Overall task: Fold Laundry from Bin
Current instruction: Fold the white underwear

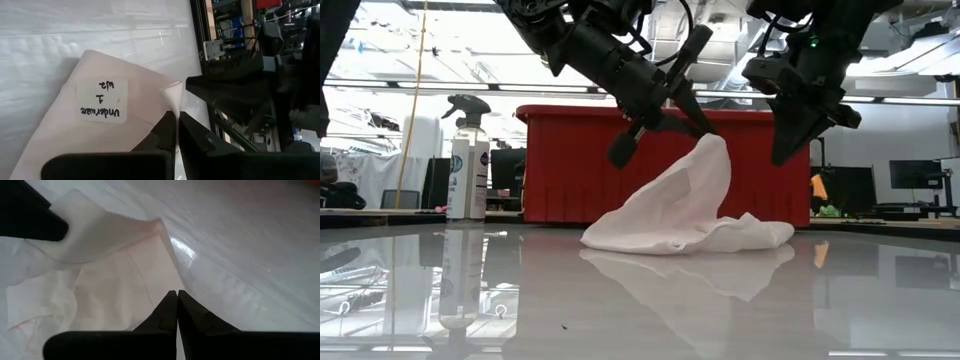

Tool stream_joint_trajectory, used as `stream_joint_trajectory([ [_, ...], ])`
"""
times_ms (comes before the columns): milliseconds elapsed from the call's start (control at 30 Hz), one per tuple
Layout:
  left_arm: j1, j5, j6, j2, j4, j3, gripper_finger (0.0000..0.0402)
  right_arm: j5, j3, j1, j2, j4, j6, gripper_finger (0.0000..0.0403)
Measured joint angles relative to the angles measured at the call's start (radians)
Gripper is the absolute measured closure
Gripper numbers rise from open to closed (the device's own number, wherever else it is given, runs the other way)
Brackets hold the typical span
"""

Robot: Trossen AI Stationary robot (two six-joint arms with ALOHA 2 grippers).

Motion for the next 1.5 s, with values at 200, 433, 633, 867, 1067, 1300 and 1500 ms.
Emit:
stream_joint_trajectory([
  [200, -0.002, 0.018, 0.057, 0.000, 0.062, 0.000, 0.0392, 0.022, 0.000, 0.002, 0.000, 0.000, 0.000, 0.0352],
  [433, -0.004, 0.020, 0.050, 0.000, 0.044, 0.000, 0.0318, 0.022, 0.000, 0.002, 0.000, 0.000, 0.000, 0.0329],
  [633, -0.003, 0.029, 0.068, 0.000, 0.060, 0.000, 0.0273, 0.034, 0.000, 0.001, 0.000, 0.001, -0.001, 0.0312],
  [867, 0.067, 0.212, 0.184, -0.003, 0.089, 0.000, 0.0258, -0.059, 0.000, 0.077, 0.000, 0.020, -0.209, 0.0302],
  [1067, 0.186, 0.449, 0.230, -0.048, 0.100, 0.000, 0.0259, -0.187, -0.043, 0.124, 0.000, 0.114, -0.099, 0.0280],
  [1300, 0.280, 0.598, 0.234, -0.115, 0.105, 0.000, 0.0259, -0.204, -0.106, 0.084, 0.001, 0.262, 0.068, 0.0204],
  [1500, 0.300, 0.628, 0.247, -0.147, 0.104, 0.000, 0.0260, -0.201, -0.123, 0.058, 0.002, 0.264, 0.091, 0.0181],
])
